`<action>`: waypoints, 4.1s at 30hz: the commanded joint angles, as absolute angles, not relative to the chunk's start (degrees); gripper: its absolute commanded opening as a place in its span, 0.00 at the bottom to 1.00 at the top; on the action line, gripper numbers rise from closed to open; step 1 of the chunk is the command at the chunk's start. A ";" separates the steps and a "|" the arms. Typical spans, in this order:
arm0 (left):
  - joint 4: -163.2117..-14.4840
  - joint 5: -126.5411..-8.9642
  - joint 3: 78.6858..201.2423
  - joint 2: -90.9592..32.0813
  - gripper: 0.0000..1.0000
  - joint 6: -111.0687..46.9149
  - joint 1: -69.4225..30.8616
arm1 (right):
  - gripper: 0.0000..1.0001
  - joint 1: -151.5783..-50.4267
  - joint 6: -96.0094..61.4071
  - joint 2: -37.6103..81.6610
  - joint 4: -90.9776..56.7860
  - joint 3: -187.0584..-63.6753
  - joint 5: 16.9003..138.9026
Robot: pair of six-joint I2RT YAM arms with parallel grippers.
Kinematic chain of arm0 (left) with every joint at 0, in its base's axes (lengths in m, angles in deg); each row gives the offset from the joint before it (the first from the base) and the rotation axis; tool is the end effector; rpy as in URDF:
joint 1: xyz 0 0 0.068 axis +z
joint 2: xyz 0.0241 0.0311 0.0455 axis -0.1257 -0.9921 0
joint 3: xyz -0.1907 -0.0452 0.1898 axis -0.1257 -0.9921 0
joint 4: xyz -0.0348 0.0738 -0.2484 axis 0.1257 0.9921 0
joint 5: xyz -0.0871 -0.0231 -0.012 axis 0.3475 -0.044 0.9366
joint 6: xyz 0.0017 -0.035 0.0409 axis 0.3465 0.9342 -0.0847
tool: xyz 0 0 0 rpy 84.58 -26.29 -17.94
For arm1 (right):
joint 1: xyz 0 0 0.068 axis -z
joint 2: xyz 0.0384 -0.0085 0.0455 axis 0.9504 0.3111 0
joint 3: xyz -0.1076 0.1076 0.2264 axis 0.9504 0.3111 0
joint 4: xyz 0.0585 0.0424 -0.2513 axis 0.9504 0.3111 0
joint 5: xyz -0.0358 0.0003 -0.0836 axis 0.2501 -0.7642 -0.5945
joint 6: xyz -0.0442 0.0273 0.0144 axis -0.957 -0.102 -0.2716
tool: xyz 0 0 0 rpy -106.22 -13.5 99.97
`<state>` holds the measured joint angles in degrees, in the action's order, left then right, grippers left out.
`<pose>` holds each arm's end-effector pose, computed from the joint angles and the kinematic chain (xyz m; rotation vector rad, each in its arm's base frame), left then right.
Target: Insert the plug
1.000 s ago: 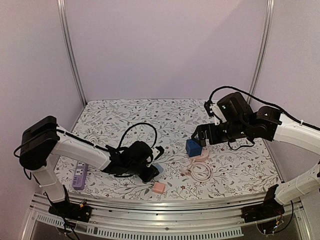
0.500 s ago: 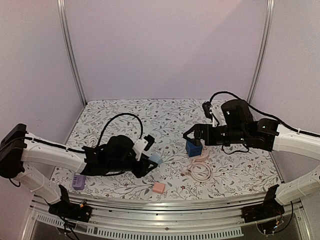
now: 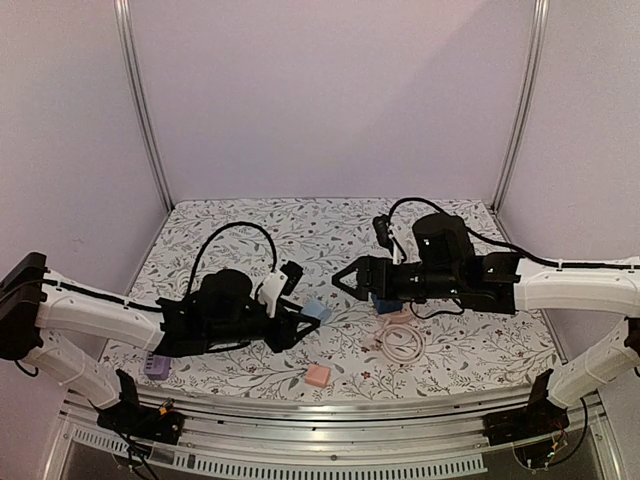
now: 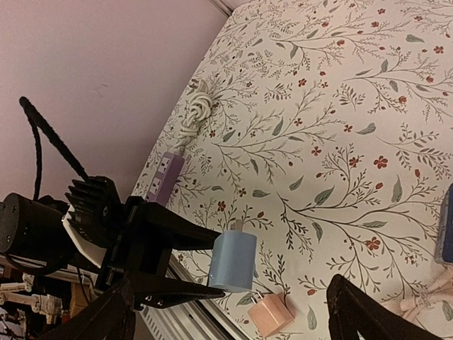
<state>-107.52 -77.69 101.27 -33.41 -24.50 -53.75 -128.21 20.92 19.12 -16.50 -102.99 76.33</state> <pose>0.1389 -0.2479 0.1923 0.7370 1.9845 -0.8423 0.1697 0.2615 0.2749 -0.2955 2.2309 1.1607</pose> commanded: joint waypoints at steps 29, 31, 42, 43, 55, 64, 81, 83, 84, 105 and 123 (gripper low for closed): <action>-114.85 -81.73 101.98 -36.34 0.12 -22.87 -56.53 | 0.64 -130.93 29.38 32.76 -25.16 -105.98 82.03; -115.28 -83.32 102.07 -36.59 0.12 -22.72 -56.96 | 0.59 -130.89 29.64 33.20 -25.69 -105.90 82.58; -118.09 -89.74 101.24 -36.03 0.11 -22.36 -58.95 | 0.52 -131.00 31.06 33.71 -27.18 -104.54 82.09; -118.23 -89.87 101.28 -36.29 0.11 -22.33 -59.03 | 0.49 -130.96 31.04 33.74 -27.51 -104.49 82.24; -118.73 -90.71 101.68 -37.44 0.45 -23.20 -59.91 | 0.02 -131.01 30.71 34.02 -28.45 -104.57 82.71; -106.81 -85.38 101.27 -31.80 0.99 -35.62 -60.19 | 0.00 -129.41 21.35 31.82 -12.33 -109.07 78.12; -105.92 -80.69 100.42 -28.23 0.95 -66.12 -61.49 | 0.00 -128.43 6.15 27.91 9.38 -115.21 92.83; -107.37 -81.36 100.21 -28.38 0.94 -68.64 -62.16 | 0.00 -128.39 5.80 27.47 9.79 -115.13 93.89; -108.04 -81.15 100.07 -28.57 0.93 -69.77 -62.46 | 0.00 -128.47 5.77 27.36 9.89 -115.05 94.46; -108.87 -88.98 108.44 -38.29 0.58 -80.38 -68.23 | 0.00 -128.45 6.86 27.93 7.61 -115.12 99.11; -112.14 -97.58 108.43 -38.50 0.00 -80.30 -69.95 | 0.75 -128.44 8.96 24.28 3.52 -113.45 97.19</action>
<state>-109.16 -94.58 108.04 -38.72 -82.07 -69.40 -128.52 7.28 28.10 7.17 -113.85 98.97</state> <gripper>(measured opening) 0.436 0.550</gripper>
